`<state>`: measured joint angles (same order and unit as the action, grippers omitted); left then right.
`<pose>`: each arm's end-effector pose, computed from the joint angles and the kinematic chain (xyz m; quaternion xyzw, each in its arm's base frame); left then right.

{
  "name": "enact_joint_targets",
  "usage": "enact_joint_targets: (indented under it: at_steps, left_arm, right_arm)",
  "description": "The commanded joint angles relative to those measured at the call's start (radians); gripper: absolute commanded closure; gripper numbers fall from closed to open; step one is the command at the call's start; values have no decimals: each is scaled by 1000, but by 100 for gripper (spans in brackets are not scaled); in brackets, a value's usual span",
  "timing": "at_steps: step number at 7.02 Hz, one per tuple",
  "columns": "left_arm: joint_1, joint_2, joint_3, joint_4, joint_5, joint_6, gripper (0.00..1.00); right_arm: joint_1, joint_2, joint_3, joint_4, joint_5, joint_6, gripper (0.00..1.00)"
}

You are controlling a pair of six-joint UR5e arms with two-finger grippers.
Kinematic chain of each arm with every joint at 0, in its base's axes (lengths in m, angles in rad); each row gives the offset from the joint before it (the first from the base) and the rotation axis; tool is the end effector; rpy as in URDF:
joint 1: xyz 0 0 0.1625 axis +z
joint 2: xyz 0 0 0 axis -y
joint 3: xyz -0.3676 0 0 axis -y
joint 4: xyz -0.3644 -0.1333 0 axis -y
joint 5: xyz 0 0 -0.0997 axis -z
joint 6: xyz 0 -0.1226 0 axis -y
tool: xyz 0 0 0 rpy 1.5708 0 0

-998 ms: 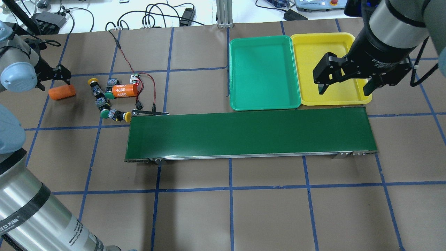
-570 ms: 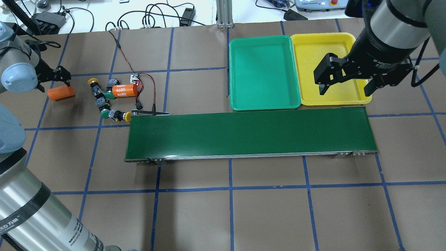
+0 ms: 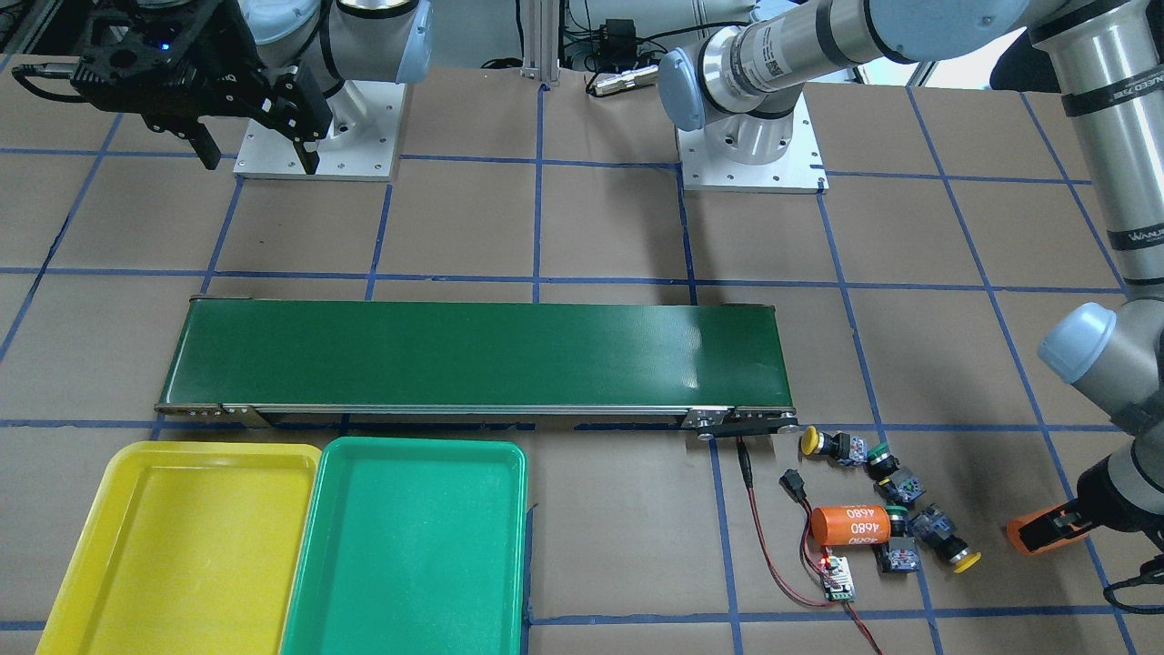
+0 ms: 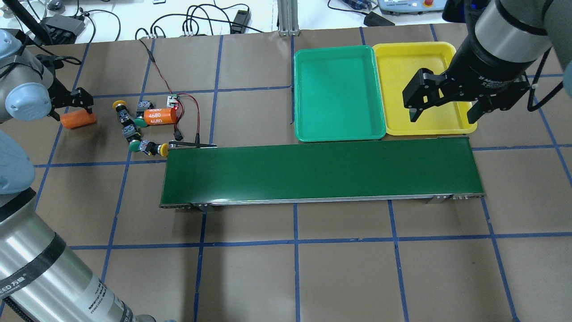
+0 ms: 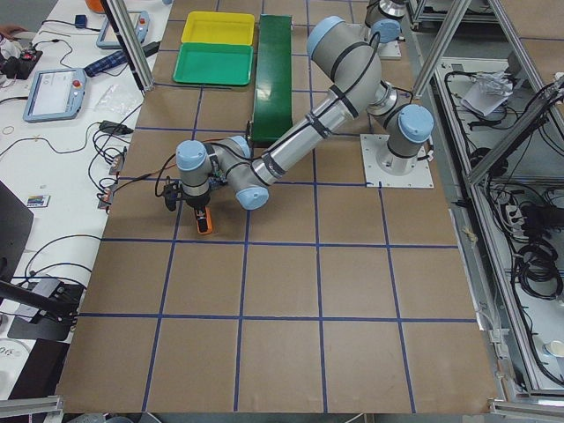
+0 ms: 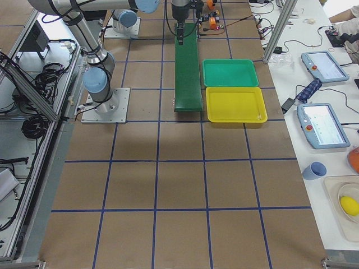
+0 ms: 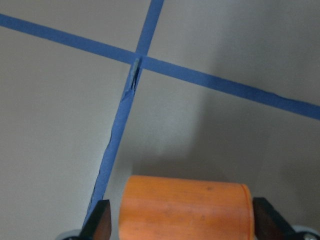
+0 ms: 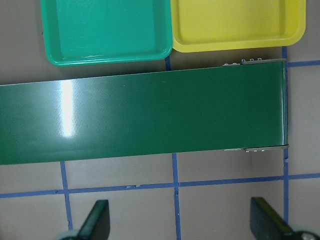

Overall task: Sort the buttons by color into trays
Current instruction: 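Carry the orange cylinder with the left gripper onto the conveyor belt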

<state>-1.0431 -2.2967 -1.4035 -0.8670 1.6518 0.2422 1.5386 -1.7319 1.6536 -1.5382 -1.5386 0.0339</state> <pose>0.2305 -0.6404 0.1378 -0.1447 0.9860 -0.0520 0.0646 0.1240 -0.4137 0.4360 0.0327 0.9991 -0.0228 0.0161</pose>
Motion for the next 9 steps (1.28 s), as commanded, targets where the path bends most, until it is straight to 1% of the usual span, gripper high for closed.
enact_joint_targets:
  at_steps: [1, 2, 3, 4, 5, 6, 7, 8, 9]
  left_arm:
    - [0, -7, 0, 0, -3, 8, 0]
    - [0, -7, 0, -3, -4, 9, 14]
    - [0, -6, -8, -3, -10, 37, 94]
    - [-5, 2, -9, -4, -10, 58, 100]
    - [-17, 40, -11, -57, -10, 66, 100]
    - [-20, 93, 4, -155, -10, 101, 100]
    - [-43, 164, -3, -238, -10, 129, 100]
    - [-89, 249, 0, -367, -12, 131, 100]
    - [-139, 317, -29, -436, -61, 131, 100]
  right_arm:
    - [0, 0, 0, 1, 1, 0, 0]
    - [0, 0, 0, 1, 0, 0, 0]
    - [0, 0, 0, 1, 0, 0, 0]
    - [0, 0, 0, 1, 0, 0, 0]
    - [0, 0, 0, 1, 0, 0, 0]
    - [0, 0, 0, 1, 0, 0, 0]
    - [0, 0, 0, 1, 0, 0, 0]
    - [0, 0, 0, 1, 0, 0, 0]
    - [0, 0, 0, 1, 0, 0, 0]
